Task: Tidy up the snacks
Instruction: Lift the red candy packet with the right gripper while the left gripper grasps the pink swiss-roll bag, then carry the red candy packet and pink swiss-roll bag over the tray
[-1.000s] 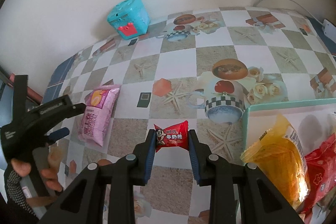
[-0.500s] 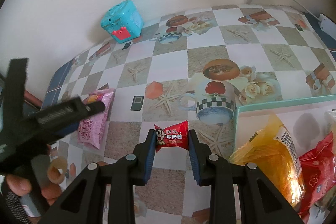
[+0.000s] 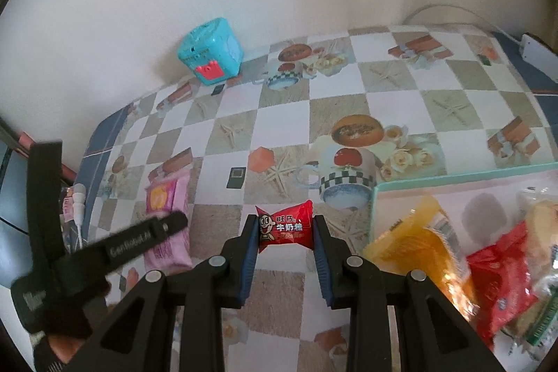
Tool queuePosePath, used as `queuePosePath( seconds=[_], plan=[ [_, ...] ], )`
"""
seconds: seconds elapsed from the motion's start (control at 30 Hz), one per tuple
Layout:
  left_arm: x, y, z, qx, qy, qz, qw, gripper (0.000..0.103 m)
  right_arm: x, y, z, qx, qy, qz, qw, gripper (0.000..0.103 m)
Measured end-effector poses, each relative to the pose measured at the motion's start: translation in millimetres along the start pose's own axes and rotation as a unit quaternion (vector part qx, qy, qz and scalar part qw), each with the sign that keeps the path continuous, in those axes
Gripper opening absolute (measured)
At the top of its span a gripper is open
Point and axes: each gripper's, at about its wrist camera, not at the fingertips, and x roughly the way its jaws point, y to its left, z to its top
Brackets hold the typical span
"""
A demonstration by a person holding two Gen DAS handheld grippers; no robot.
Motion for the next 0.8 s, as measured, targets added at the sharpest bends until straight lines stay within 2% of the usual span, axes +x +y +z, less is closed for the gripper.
queuePosePath(
  seconds=[0.4, 0.6, 0.8],
  plan=[
    [-58, 1, -66, -0.068, -0.031, -0.024, 0.9969, 0.04, -74, -21, -11, 0.017, -0.039, -0.01, 0.999, 0.032],
    [-90, -13, -83, -0.068, -0.055, -0.027, 0.9958, 0.04, -95, -48, -19, 0.046, -0.046, -0.027, 0.998, 0.032],
    [-113, -35, -96, -0.071, -0.07, -0.06, 0.9932, 0.04, -117, -68, -30, 0.066, -0.057, -0.042, 0.995, 0.032]
  ],
)
